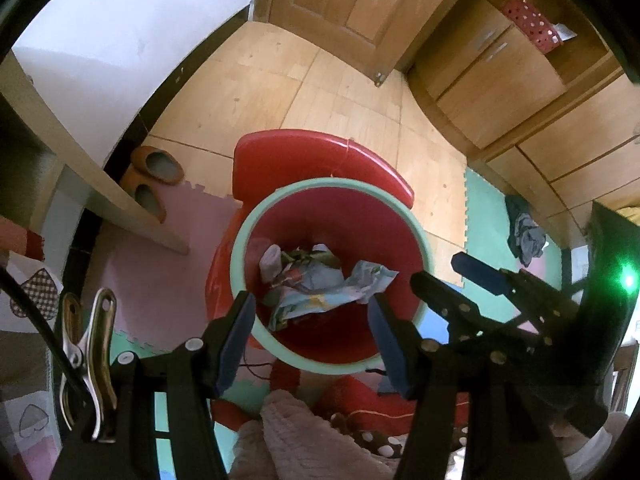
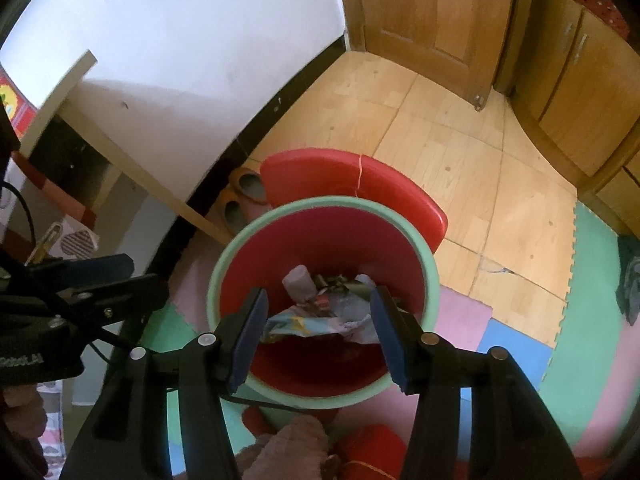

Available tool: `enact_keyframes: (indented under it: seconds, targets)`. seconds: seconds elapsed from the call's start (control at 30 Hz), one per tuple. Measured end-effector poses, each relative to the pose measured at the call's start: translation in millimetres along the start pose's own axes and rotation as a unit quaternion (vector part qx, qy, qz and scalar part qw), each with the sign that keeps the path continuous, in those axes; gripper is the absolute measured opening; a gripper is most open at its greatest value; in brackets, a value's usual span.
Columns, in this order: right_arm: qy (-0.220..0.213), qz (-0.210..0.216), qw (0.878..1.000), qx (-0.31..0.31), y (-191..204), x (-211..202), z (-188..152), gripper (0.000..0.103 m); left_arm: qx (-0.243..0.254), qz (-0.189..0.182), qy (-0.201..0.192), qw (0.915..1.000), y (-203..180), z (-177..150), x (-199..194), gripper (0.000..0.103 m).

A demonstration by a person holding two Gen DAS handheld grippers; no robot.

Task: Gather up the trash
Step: 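Move both open tools away from the bin back toward the bed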

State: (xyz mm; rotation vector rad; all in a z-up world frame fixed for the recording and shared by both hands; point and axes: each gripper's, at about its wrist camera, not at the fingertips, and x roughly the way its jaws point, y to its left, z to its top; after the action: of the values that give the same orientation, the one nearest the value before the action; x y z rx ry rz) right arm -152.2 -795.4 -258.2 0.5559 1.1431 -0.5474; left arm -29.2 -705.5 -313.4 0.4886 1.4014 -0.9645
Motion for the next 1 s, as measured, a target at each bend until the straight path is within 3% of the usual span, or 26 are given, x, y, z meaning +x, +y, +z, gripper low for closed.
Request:
enact_keyframes:
  seconds: [0.53, 1.0]
  targets:
    - [-0.044, 0.015, 0.999, -0.021, 33, -58, 5, 0.055, -0.027, -0.008, -0.043, 0.9987, 9, -3, -61, 0.062]
    - [-0.08, 0.052, 0.992, -0.082, 103, -102, 16, 0.055, -0.059, 0.007, -0.088, 0.9944, 50, -19, -127, 0.062]
